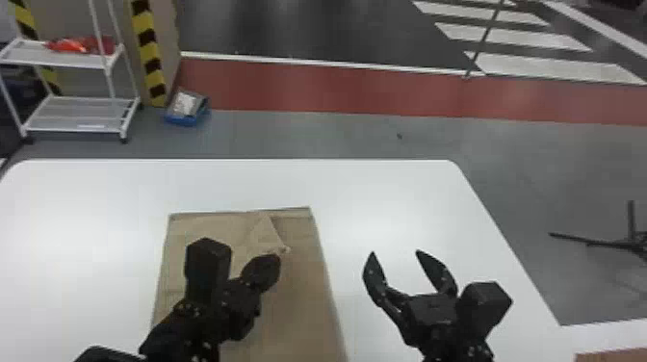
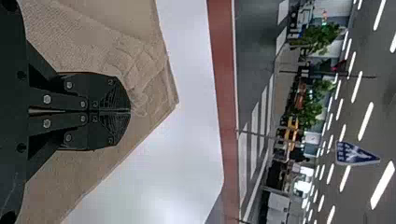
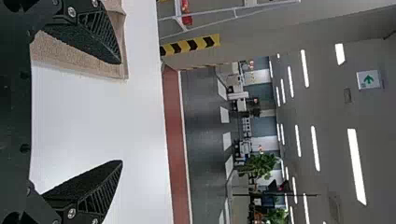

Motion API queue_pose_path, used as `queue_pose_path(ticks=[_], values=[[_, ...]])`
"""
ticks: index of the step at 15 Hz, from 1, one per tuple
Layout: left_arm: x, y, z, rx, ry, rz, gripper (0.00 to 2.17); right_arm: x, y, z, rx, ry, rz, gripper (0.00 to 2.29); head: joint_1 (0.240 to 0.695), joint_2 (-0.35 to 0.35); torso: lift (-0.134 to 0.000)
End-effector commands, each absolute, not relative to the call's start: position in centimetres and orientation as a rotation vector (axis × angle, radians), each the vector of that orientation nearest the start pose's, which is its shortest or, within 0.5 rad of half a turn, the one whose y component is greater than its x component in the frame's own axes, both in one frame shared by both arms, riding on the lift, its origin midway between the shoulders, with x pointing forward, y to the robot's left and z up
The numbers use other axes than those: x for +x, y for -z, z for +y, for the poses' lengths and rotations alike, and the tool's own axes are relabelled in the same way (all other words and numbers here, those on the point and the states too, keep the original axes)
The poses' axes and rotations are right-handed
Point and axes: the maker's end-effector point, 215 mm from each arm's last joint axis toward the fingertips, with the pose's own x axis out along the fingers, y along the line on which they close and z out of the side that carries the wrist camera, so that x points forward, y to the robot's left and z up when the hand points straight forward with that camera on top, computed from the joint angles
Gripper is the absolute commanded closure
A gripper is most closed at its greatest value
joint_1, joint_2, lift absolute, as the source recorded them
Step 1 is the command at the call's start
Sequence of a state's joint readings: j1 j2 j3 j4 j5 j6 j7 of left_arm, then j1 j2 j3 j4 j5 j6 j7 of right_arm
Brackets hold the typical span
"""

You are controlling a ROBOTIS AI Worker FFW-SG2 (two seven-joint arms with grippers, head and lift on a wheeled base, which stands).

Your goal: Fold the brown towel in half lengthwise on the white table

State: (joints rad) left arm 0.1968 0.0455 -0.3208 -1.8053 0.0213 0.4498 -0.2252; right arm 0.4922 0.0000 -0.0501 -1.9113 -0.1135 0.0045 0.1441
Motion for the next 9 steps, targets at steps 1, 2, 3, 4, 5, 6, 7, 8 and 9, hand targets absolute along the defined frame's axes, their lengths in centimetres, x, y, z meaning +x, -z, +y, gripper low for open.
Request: queue_pose_path(ticks=[1,2,3,4,5,6,7,8,9], values=[[45.6,45.1,-2.7,-0.012,0.604,0.441,1.33,43.6,41.0,-25.1,0.106,-0.046,0.153,0.13,0.695,-0.239,-0.057],[45.6,46.6,-3.3,0.015,0.602,0.465,0.99,43.1,41.7,-25.8,0.11,-0.035,0.175,0.13,0.695,-0.268,-0.057],[45.8,47.3,-3.2,0.034,0.597,0.475,0.29,42.6,41.8,-26.3,0.105,-0.027,0.174,0.13,0.695,-0.316,-0.057],[46.2,47.5,-2.6,0.025,0.587,0.475,0.0,42.4,42.0,-26.6,0.105,-0.023,0.18,0.13,0.695,-0.333,-0.057],[46.8,47.0,-1.9,0.011,0.573,0.455,0.0,42.1,41.8,-26.6,0.103,-0.023,0.18,0.13,0.695,-0.347,-0.057],[46.8,47.1,-1.5,0.012,0.565,0.455,0.01,41.7,41.7,-26.5,0.101,-0.025,0.182,0.13,0.695,-0.35,-0.057],[47.1,46.9,-0.6,0.012,0.551,0.448,0.01,41.5,41.9,-26.0,0.102,-0.042,0.188,0.13,0.695,-0.35,-0.057],[47.8,46.4,0.2,0.014,0.536,0.428,0.02,41.3,42.4,-25.6,0.103,-0.048,0.201,0.13,0.695,-0.345,-0.057],[48.4,45.9,1.6,0.009,0.506,0.411,0.02,41.3,42.7,-24.7,0.105,-0.065,0.205,0.13,0.695,-0.335,-0.057]])
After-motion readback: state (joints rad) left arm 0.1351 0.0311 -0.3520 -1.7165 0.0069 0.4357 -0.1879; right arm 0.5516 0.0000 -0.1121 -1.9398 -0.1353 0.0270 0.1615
